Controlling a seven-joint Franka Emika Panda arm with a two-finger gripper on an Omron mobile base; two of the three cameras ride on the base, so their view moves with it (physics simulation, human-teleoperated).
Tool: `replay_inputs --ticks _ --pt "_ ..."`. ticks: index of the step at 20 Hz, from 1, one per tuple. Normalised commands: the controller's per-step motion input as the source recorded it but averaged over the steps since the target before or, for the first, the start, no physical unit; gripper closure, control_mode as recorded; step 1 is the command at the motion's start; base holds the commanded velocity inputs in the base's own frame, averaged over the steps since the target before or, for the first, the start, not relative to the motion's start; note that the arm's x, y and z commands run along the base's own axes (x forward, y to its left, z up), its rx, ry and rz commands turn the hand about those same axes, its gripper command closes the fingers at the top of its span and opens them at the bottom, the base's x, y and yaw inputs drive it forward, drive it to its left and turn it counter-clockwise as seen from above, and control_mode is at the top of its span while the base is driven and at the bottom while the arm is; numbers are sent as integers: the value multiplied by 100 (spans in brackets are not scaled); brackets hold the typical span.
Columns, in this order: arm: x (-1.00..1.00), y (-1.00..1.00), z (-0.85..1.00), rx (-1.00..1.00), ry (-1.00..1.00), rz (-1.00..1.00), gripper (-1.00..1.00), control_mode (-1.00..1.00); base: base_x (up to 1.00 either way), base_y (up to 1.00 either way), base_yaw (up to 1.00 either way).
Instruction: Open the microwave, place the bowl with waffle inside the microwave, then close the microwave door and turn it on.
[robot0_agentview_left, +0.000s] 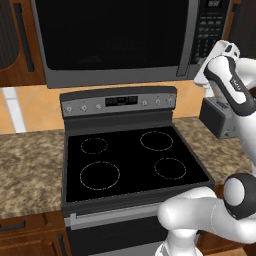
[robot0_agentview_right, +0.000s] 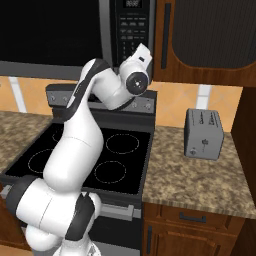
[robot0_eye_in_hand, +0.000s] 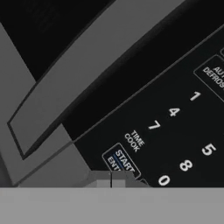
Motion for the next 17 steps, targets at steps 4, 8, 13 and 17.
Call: replay_inputs --ticks 4,8,13,17 --pt "11 0 6 0 -5 0 100 -100 0 0 0" --pt "29 0 3 -1 -5 0 100 -100 0 0 0" --pt "32 3 8 -1 -2 0 100 -100 0 0 0" --pt "33 11 22 -2 0 0 100 -100 0 0 0"
